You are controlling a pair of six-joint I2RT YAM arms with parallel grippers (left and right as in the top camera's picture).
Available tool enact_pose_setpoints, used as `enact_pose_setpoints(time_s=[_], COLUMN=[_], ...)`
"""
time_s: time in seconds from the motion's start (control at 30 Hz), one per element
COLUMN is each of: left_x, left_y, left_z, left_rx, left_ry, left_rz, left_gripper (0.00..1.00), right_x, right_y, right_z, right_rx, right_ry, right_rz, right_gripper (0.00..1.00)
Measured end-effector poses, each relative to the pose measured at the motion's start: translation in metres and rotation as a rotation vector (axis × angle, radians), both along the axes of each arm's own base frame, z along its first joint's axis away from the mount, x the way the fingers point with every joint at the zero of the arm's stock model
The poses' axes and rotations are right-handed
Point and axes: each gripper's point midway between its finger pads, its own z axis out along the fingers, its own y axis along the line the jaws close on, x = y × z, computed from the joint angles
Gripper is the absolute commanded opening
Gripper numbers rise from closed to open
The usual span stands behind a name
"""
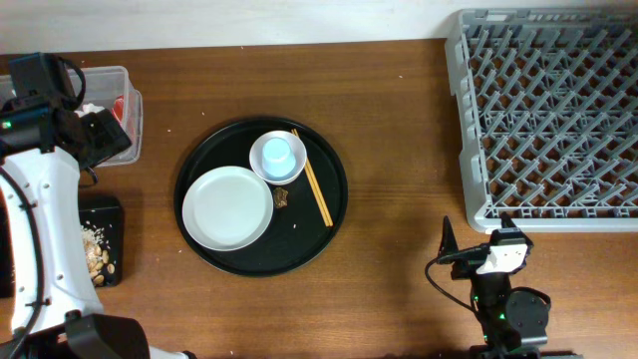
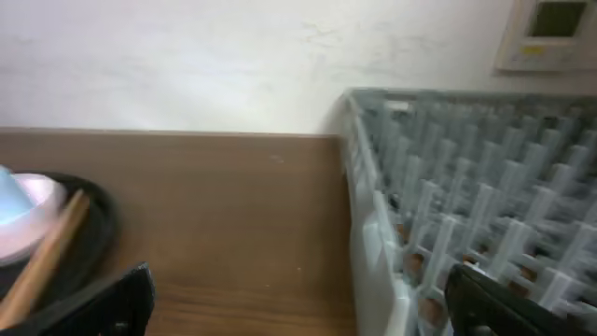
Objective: Sort waste into correct bins and load items into the dishwasher rack
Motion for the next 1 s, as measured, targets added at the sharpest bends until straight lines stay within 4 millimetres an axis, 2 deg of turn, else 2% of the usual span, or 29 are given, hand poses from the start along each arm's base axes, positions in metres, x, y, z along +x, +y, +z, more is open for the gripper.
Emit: enact_pose_setpoints(time_s=[0.03,0.1,0.2,0.33,0.4,0.47,0.53,0.57,0.6,0.63,0.7,0.8,0.93,1.0], left_x=[0.0,-0.001,-0.001,-0.001,-0.001,-0.001,-0.001,-0.001,-0.001,-0.001,-0.002,-0.002,-0.002,-0.002], left_y=[0.0,0.001,0.001,0.001,0.001,0.001,0.001,0.002,0.002,0.002,0.002,0.002,0.002,0.002], left_z=[0.0,0.0,0.0,0.0,0.0,0.0,0.0,0.0,0.0,0.0,-0.002,-0.002,-0.002,-0.002], left_rx=[0.002,0.005,0.007,0.007,0.007,0.007,0.008,0.008,0.009,0.011,0.008,0.012,0.011,0.011], left_ry=[0.001,0.003,0.004,0.005,0.004,0.004,0.005,0.004,0.007,0.004,0.013,0.012,0.013,0.012], left_rz=[0.001,0.003,0.004,0.004,0.004,0.004,0.004,0.004,0.005,0.006,0.005,0.007,0.007,0.007], left_gripper=[0.99,0.99,0.99,0.99,0.99,0.99,0.99,0.99,0.99,0.99,0.99,0.99,0.99,0.99], right_x=[-0.001,-0.008,-0.03,-0.048,-0.052,-0.053,-0.055,-0.059,-0.056,-0.051,-0.04,-0.008,0.024,0.043], right_y=[0.008,0.036,0.076,0.084,0.084,0.082,0.08,0.079,0.079,0.08,0.087,0.102,0.126,0.142], right_z=[0.01,0.043,0.064,0.099,0.109,0.115,0.13,0.155,0.166,0.184,0.202,0.225,0.216,0.198], right_rx=[0.037,0.154,0.365,0.557,0.633,0.675,0.682,0.677,0.673,0.65,0.605,0.517,0.428,0.313], right_ry=[-0.037,-0.148,-0.148,-0.21,-0.22,-0.217,-0.225,-0.241,-0.207,-0.173,-0.055,0.176,0.534,0.706], right_rz=[0.047,0.219,0.503,0.619,0.643,0.639,0.632,0.627,0.611,0.597,0.593,0.611,0.595,0.524], right_gripper=[0.98,0.98,0.98,0.98,0.98,0.98,0.98,0.98,0.98,0.98,0.98,0.98,0.98,0.98])
